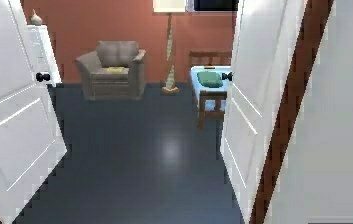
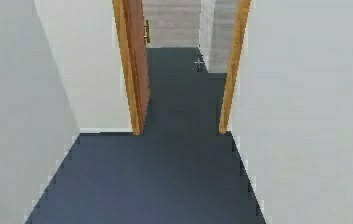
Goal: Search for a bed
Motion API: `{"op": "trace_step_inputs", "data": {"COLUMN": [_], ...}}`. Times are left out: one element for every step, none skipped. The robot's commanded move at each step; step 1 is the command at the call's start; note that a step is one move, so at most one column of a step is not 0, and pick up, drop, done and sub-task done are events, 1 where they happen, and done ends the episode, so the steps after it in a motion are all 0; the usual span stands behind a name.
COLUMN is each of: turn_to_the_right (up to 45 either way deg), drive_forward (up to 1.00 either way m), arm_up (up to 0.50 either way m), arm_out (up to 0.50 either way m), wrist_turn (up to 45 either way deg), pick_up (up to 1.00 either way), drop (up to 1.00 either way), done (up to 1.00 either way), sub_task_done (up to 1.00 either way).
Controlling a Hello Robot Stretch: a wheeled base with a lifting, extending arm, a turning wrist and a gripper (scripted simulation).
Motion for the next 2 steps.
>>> {"op": "trace_step_inputs", "data": {"turn_to_the_right": [0.0,-9.0], "drive_forward": [0.55,0.00], "arm_up": [0.00,0.00], "arm_out": [0.00,0.00], "wrist_turn": [0.0,0.0], "pick_up": [0.00,0.00], "drop": [0.00,0.00], "done": [0.00,0.00], "sub_task_done": [0.00,0.00]}}
